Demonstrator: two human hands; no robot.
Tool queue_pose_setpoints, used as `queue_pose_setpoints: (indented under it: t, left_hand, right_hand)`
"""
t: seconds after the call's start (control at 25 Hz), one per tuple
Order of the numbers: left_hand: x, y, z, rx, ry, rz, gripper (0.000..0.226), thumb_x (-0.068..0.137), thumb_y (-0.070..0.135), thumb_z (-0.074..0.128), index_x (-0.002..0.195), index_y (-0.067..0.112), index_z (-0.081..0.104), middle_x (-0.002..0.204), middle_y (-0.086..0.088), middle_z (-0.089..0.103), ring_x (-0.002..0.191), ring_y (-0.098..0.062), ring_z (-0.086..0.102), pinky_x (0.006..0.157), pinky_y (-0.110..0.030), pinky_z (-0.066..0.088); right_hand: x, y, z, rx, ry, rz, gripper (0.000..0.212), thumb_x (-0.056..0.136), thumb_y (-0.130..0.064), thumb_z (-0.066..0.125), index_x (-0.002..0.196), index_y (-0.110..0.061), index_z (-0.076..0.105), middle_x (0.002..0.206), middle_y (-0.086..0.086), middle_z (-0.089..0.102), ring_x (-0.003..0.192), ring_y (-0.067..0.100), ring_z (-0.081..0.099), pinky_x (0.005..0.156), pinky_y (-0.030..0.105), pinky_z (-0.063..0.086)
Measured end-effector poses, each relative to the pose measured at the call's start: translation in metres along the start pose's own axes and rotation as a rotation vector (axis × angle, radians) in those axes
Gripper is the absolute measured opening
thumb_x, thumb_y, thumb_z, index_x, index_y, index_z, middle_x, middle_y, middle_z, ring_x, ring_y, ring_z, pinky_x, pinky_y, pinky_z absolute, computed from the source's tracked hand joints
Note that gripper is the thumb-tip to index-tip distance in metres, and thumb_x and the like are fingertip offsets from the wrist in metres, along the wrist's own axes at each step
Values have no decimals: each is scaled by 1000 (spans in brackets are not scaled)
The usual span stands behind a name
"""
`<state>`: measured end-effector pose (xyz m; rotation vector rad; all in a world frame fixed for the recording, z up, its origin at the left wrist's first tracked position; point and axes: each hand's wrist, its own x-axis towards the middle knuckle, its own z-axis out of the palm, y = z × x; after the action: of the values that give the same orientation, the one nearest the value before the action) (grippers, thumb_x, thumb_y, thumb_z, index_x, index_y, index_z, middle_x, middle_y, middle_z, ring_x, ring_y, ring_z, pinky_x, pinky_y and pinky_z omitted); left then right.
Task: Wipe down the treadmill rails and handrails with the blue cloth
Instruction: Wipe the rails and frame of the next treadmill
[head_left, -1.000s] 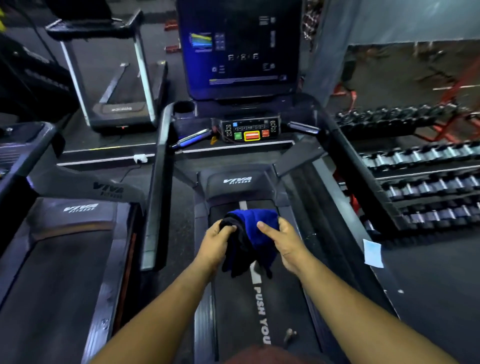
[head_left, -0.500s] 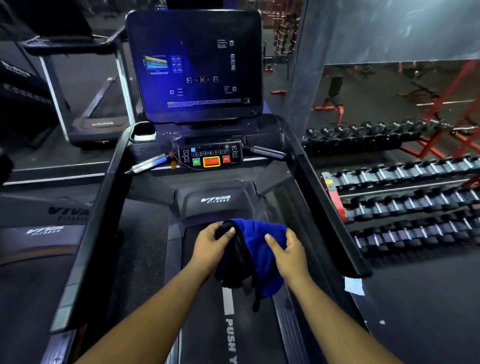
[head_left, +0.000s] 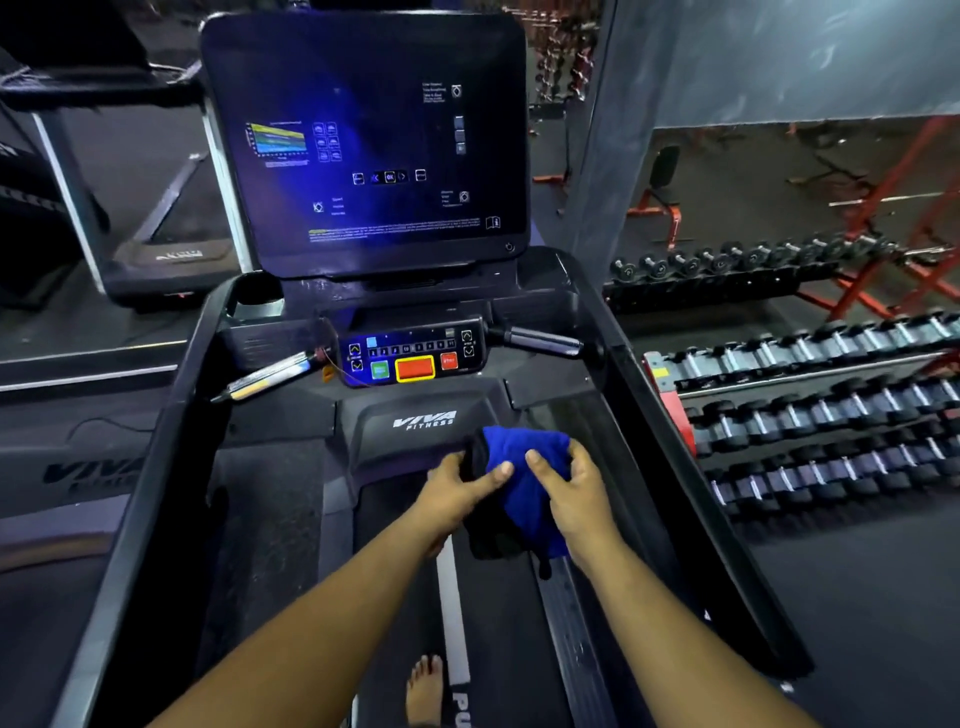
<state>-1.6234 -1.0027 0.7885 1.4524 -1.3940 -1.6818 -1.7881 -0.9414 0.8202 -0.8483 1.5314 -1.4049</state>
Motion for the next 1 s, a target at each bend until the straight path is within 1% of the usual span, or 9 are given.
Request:
queue_pose_setpoints:
  t: [0.08, 0.2, 0.32, 0.4, 0.48, 0.68, 0.8, 0.92, 1.0]
  left_hand:
    - [22, 20, -4, 59, 3, 84, 59, 68, 54, 84, 113, 20, 66, 111, 3, 73, 101, -9, 70, 86, -29, 58]
    - [65, 42, -20, 198, 35, 175, 57, 68, 64, 69, 107, 22, 69, 104, 6, 73, 96, -9, 69, 90, -39, 56]
    - [98, 59, -21, 136, -51, 178, 39, 75, 60, 67, 101, 31, 68, 106, 6, 73, 100, -12, 69, 94, -45, 54]
    - [114, 71, -13, 138, -52, 204, 28, 81, 49, 72, 99, 30, 64, 104, 7, 71, 102, -14, 67, 95, -39, 54]
    - [136, 90, -8, 264, 12, 284, 29, 83, 41, 76, 101, 27, 58, 104, 11, 68, 103, -10, 64, 91, -28, 51]
    - [212, 137, -5, 758, 245, 501, 48, 82, 55, 70, 116, 26, 54, 108, 6, 71, 107, -16, 64, 97, -40, 43]
    - [250, 149, -5, 946, 284, 476, 53, 87, 55, 62, 131, 28, 46, 109, 2, 69, 110, -20, 61, 98, -41, 35]
    - [299, 150, -12, 1180, 252, 396, 54, 95, 48, 52, 143, 27, 38, 131, -2, 61, 127, -22, 49, 104, -46, 29]
    - [316, 140, -29, 1325, 201, 391, 51, 99, 48, 44, 146, 28, 39, 150, 2, 45, 141, -18, 35, 110, -49, 25]
  right_hand:
    - [23, -5, 10, -18, -6, 24, 20, 85, -17, 76, 103, -17, 66, 97, 0, 76, 97, 19, 71, 81, 31, 57]
    - [60, -12, 14, -165, 68, -20, 25, 81, -24, 81, 96, -16, 62, 93, 3, 73, 90, 21, 70, 79, 42, 58]
    - [91, -17, 16, -278, 217, -31, 31, 79, -34, 81, 89, -19, 57, 85, 0, 70, 81, 20, 68, 74, 46, 57]
    - [107, -20, 18, -303, 312, -60, 29, 81, -35, 79, 92, -21, 56, 87, -3, 69, 83, 17, 67, 77, 46, 55]
    - [130, -21, 14, -313, 408, -99, 28, 83, -33, 77, 98, -22, 55, 92, -4, 69, 86, 16, 66, 80, 46, 55]
    - [213, -30, 9, -449, 418, -200, 33, 87, -42, 70, 108, -29, 48, 102, -2, 67, 89, 21, 65, 76, 42, 54]
    - [266, -29, 27, -780, 491, -397, 38, 89, -31, 65, 122, -17, 51, 125, 6, 56, 116, 28, 54, 96, 50, 47]
    - [309, 7, 53, -1111, 182, -409, 43, 95, -33, 46, 136, -21, 51, 145, 6, 47, 137, 27, 40, 114, 57, 27]
    - [319, 34, 63, -1195, -8, -411, 45, 96, -37, 35, 133, -23, 56, 140, 3, 55, 134, 25, 47, 115, 55, 28]
